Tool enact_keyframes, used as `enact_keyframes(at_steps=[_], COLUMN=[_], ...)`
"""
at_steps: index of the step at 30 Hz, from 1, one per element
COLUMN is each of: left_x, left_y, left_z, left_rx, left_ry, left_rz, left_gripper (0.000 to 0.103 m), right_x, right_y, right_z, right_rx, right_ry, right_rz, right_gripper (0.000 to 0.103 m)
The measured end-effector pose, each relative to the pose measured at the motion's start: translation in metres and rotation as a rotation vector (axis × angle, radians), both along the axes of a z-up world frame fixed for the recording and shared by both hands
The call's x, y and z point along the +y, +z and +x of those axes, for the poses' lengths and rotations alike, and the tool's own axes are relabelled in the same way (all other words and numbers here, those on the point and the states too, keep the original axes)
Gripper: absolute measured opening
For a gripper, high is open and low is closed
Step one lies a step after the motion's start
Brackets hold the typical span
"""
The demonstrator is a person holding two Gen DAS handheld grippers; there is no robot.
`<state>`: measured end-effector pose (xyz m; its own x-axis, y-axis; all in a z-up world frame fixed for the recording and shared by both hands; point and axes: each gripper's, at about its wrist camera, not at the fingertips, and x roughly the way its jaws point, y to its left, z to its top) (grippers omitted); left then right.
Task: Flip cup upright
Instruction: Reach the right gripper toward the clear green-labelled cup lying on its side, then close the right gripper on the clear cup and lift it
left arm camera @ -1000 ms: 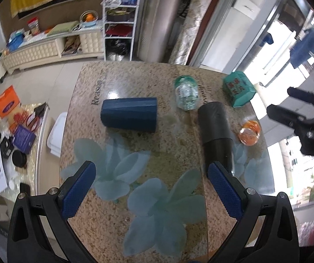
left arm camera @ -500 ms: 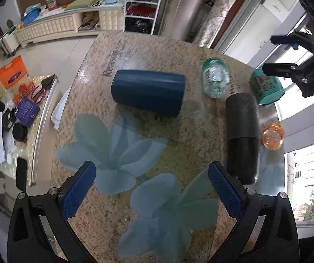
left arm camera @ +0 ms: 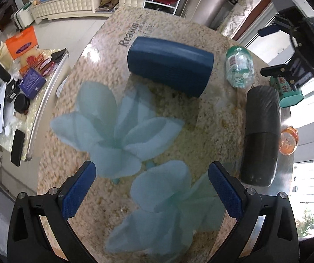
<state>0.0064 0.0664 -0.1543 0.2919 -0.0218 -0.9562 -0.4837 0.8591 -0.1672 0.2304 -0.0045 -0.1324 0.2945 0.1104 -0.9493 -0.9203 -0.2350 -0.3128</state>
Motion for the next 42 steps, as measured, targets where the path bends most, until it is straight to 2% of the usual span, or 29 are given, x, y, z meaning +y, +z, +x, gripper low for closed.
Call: enact_keyframes(at_steps=[3,7,11,16,17,19,23,25,27,34,36,42], left_x=[-0.004,-0.004,-0.006,-0.009,-0.009,-0.011,-0.016,-0.018,-0.02,-0.028,-0.029,-0.033], left_y=[-0.005,-0.016,-0.025,-0.033,-0.035,-0.04,-0.048,-0.05,-0.053,-0.059,-0.059,-0.066], left_z=[-0.005,-0.01,-0.011,-0.012,-0.012,-0.013,-0.015,-0.016,-0.017,-0.019,-0.021,-0.027], left_rx=[0.017,0.046,0.058,0.066,0.068,0.072,0.081,0.086,0.09,0.096,0.097,0.105], left_ry=[0.006,0.032,0.053,0.076,0.082,0.095,0.11,0.116,0.122,0.127,0.129,0.138], left_rz=[0.003,-0.011,-0.027,-0.04,-0.043,-0.051,-0.066,-0.073,-0.082,-0.101,-0.104,-0.11], left_gripper=[0.103,0.103,0.103,0.103,0.103,0.103,0.103,0.103,0.103,0.103,0.103,0.103], right_x=[0.003,0.005,0.006,-0.008,-0.012,-0.016,-0.016,-0.014,-0.012,-0.005,-0.009,0.003], right_y=[-0.005,-0.006,-0.011,-0.029,-0.032,-0.035,-0.042,-0.038,-0.035,-0.041,-0.042,-0.044], right_z=[0.005,0.001,-0.003,-0.019,-0.022,-0.028,-0.032,-0.032,-0.034,-0.045,-0.048,-0.034], right_rx=[0.028,-0.055,-0.11,-0.217,-0.231,-0.231,-0.262,-0.251,-0.28,-0.283,-0.269,-0.197], right_ry=[0.087,0.281,0.403,0.627,0.67,0.726,0.805,0.819,0.846,0.924,0.925,0.84], right_rz=[-0.044,-0.096,-0.168,-0.249,-0.265,-0.292,-0.316,-0.305,-0.295,-0.377,-0.405,-0.528], right_gripper=[0.103,0.103,0.103,0.103,0.102,0.093,0.092,0.092,0.092,0.092,0.092,0.078])
